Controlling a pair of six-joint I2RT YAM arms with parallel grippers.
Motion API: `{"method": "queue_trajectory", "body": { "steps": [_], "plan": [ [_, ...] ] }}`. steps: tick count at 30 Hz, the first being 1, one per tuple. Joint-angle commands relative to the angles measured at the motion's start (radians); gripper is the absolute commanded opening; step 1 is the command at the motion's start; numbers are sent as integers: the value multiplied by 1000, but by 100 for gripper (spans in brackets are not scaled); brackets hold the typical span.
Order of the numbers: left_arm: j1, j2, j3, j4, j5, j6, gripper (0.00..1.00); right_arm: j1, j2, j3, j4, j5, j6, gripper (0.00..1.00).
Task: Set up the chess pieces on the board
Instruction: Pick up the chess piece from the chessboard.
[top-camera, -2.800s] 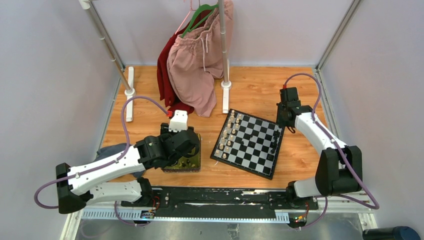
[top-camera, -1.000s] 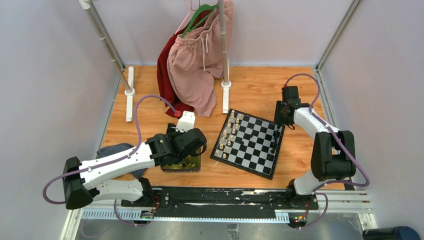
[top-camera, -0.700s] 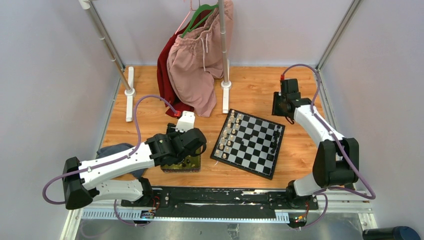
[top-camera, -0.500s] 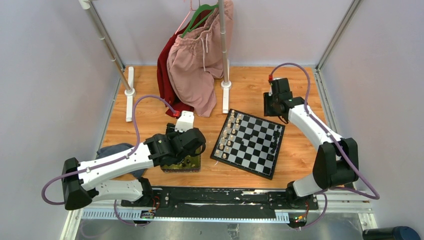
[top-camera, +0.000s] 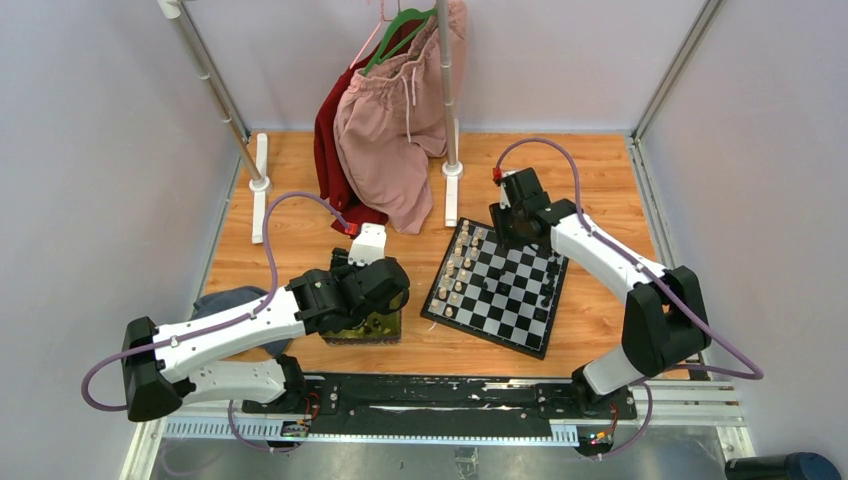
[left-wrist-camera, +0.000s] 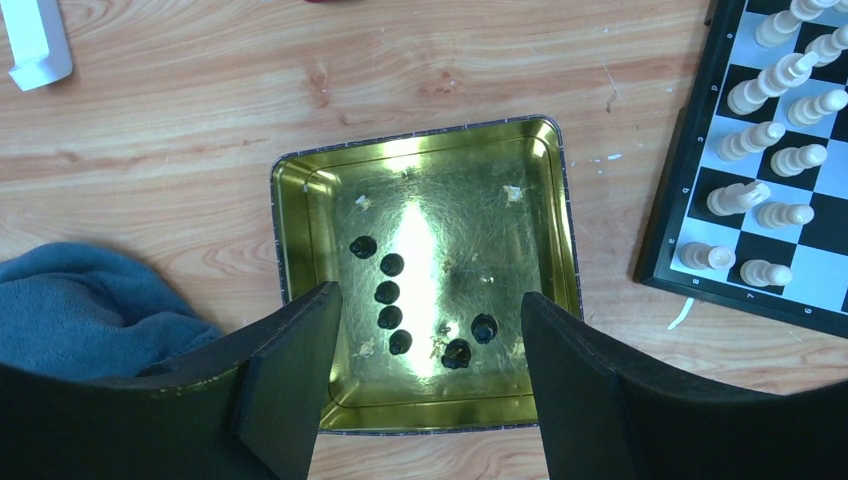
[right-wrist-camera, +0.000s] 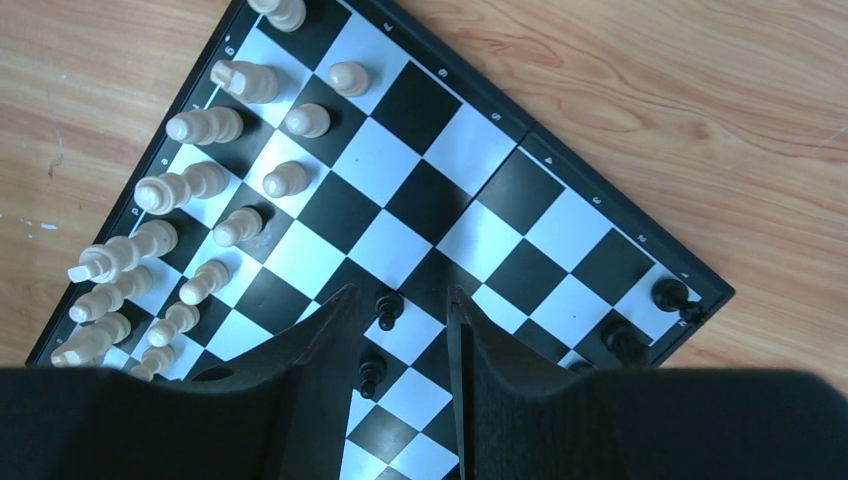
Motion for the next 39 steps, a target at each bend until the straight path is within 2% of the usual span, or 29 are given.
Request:
{"method": "queue_trajectory", "body": {
  "steps": [1,27,33,39],
  "plan": [
    [8,-14,-6,7,-13,-19,72,36,27,-8,-31,-14,12,42],
    [8,10,0,7,-15,-16,72,59,82,-122,25,-68,42,40],
    [9,8,-2,7,-16,-14,72,59,97,-127,33,-72,45,36],
    [9,9,-5,9,-17,-11,72,60,102,-130,35,-68,48,24]
  ]
}}
